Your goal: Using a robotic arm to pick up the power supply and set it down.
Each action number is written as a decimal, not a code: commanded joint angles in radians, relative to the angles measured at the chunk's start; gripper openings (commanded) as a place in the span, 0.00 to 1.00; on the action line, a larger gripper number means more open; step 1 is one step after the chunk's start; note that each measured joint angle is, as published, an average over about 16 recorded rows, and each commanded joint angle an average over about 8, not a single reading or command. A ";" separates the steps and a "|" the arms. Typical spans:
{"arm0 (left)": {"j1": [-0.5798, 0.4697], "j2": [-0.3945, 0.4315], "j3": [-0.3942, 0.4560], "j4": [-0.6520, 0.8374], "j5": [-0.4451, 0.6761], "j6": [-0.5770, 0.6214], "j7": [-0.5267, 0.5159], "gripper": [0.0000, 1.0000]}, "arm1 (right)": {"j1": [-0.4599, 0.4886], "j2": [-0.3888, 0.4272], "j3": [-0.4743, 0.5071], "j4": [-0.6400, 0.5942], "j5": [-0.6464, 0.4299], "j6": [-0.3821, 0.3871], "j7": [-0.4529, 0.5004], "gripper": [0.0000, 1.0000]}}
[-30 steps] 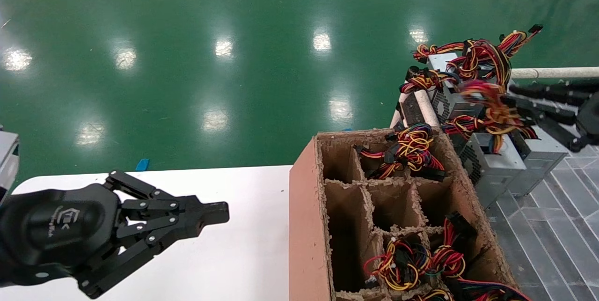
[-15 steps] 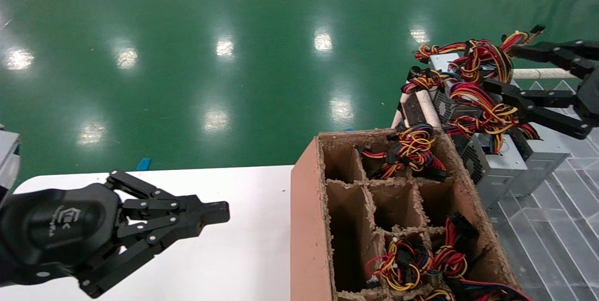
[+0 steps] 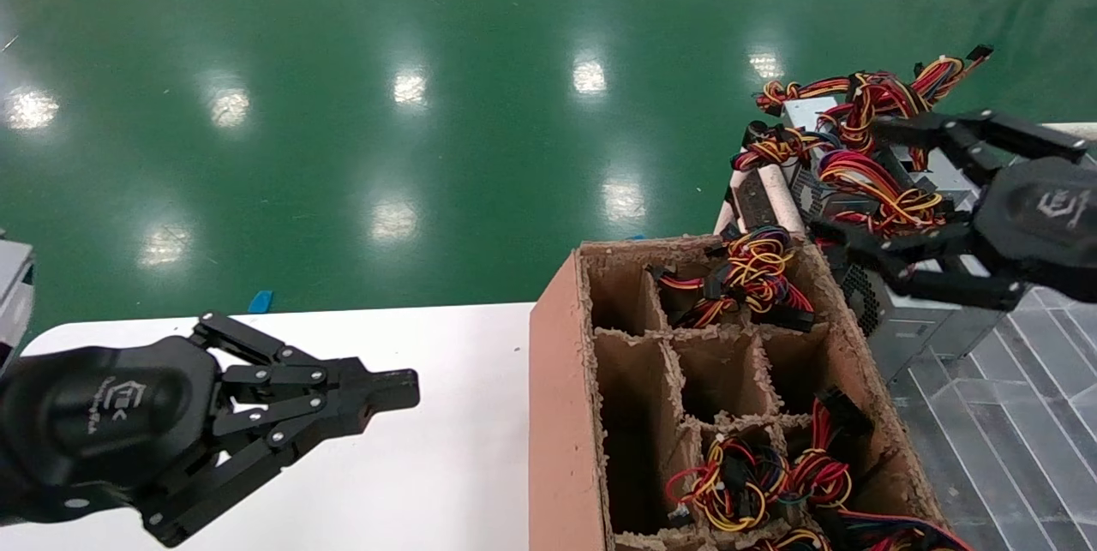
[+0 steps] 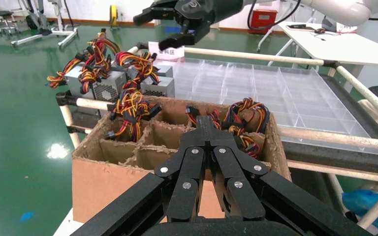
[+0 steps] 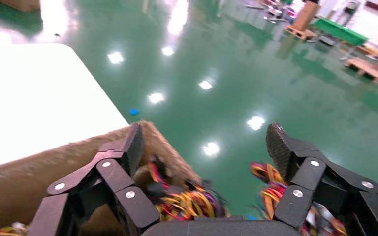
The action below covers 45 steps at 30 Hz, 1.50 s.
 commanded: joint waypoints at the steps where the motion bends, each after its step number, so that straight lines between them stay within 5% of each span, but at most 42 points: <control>1: 0.000 0.000 0.000 0.000 0.000 0.000 0.000 0.72 | -0.002 -0.007 -0.004 0.005 0.008 -0.013 0.007 1.00; 3: 0.000 0.000 0.000 0.000 0.000 0.000 0.000 0.96 | -0.004 -0.014 -0.008 0.010 0.016 -0.025 0.013 1.00; 4: 0.000 0.000 0.000 0.000 0.000 0.000 0.000 1.00 | -0.005 -0.018 -0.010 0.012 0.020 -0.031 0.017 1.00; 45: 0.000 0.000 0.000 0.000 0.000 0.000 0.000 1.00 | -0.046 -0.162 -0.086 0.112 0.178 -0.284 0.153 1.00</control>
